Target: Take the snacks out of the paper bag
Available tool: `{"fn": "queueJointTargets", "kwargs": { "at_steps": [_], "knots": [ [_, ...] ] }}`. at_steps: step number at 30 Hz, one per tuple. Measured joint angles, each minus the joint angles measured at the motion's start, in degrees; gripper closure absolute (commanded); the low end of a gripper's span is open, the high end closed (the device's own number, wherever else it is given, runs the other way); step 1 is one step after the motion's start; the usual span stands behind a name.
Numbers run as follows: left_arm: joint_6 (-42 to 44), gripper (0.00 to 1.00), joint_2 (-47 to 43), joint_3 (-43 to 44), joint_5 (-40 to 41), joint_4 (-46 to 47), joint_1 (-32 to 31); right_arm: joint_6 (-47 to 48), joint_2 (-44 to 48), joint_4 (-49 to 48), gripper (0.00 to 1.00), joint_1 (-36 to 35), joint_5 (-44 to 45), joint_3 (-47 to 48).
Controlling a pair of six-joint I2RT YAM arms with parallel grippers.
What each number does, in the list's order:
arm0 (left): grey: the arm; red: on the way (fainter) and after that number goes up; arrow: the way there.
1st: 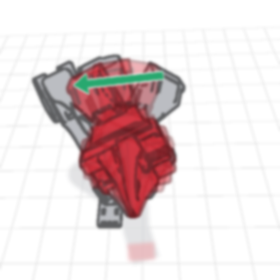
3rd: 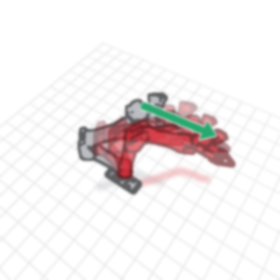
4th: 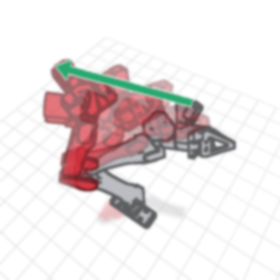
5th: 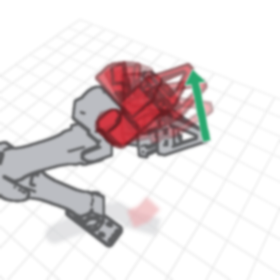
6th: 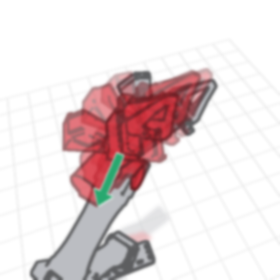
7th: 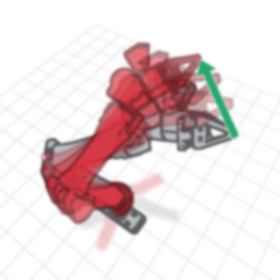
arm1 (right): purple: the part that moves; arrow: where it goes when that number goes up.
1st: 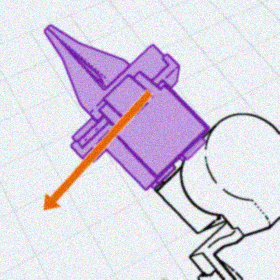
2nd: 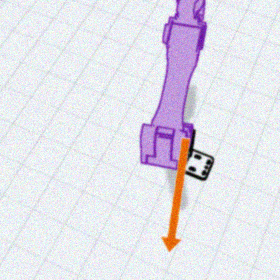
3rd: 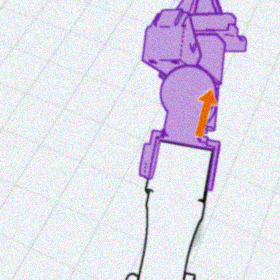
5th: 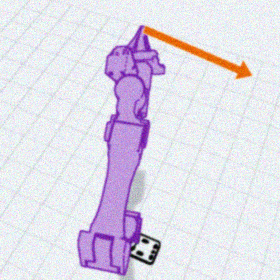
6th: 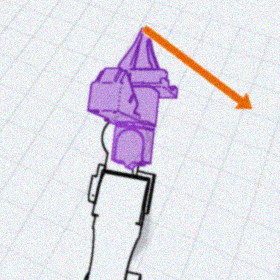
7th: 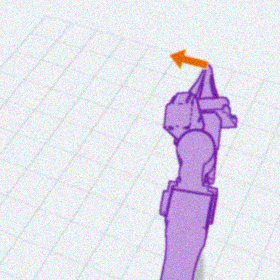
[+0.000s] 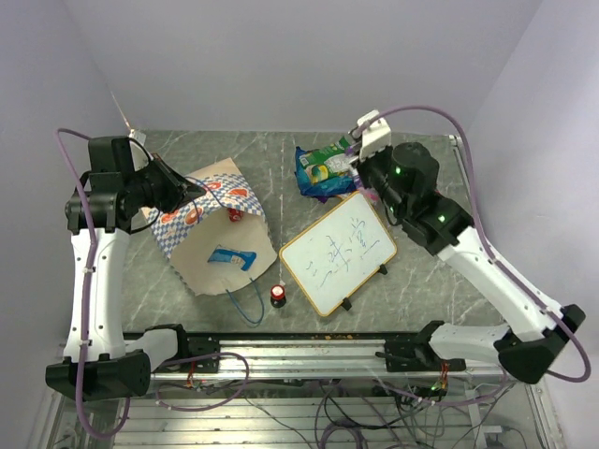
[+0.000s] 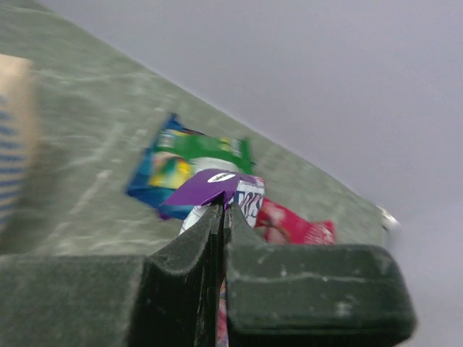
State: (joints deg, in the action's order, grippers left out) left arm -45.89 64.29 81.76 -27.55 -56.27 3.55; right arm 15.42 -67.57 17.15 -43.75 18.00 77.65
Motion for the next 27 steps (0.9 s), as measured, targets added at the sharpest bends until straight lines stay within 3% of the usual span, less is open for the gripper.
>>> {"fn": "queueJointTargets", "kwargs": {
  "at_steps": [10, 17, 27],
  "knots": [
    [1.11, 0.93, 0.22, 0.37, 0.00, -1.11, 0.00, -1.84, -15.39, -11.17, 1.00, 28.98, 2.38, -2.89],
    [1.51, 0.93, 0.48, 1.33, 0.04, -1.60, 0.00, 3.48, -27.87, -17.33, 1.00, 34.47, 4.83, 0.31],
    [2.25, 0.93, 0.68, 1.62, 0.37, -3.17, 0.00, 13.14, -43.25, -24.41, 1.00, 35.43, 3.30, 3.34]
  ]
}}
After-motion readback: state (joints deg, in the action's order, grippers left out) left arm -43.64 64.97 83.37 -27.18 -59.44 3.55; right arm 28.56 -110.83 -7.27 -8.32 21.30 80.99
